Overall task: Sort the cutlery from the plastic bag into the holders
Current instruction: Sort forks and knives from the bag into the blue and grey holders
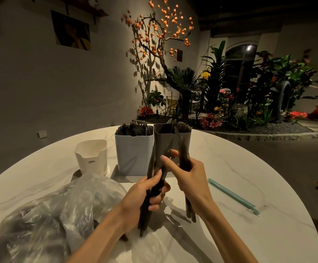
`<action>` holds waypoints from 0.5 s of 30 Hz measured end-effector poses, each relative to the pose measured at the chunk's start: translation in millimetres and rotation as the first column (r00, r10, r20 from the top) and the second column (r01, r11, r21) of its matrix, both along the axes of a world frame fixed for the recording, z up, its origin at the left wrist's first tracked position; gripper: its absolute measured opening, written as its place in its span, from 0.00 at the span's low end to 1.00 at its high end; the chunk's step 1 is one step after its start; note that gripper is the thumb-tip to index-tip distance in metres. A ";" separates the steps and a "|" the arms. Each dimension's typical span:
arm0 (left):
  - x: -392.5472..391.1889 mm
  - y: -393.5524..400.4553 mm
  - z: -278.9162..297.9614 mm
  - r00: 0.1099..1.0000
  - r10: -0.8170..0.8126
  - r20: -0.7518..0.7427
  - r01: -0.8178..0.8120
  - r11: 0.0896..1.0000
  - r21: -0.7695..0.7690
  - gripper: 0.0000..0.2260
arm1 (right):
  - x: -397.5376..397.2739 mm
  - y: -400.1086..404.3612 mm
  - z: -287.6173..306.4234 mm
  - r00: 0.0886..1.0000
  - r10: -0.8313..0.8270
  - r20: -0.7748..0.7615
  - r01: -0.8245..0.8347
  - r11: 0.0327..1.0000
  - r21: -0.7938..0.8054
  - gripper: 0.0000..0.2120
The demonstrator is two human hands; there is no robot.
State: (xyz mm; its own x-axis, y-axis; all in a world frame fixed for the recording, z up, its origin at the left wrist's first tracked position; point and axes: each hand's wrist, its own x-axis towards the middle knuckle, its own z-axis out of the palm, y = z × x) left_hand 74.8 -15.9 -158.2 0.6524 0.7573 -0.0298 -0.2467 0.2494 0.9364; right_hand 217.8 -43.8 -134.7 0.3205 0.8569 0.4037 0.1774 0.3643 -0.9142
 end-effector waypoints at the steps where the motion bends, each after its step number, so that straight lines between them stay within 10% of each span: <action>1: -0.1 -0.9 0.1 1.000 -0.005 -0.026 0.006 1.000 0.006 0.16 | -2.0 -0.9 1.8 1.000 0.001 0.009 -0.001 1.000 -0.023 0.04; 15: 4.6 0.3 -2.4 0.997 -0.016 -0.073 0.021 0.998 0.060 0.18 | 11.1 0.1 9.6 0.948 -0.117 -0.295 0.088 0.990 -0.109 0.15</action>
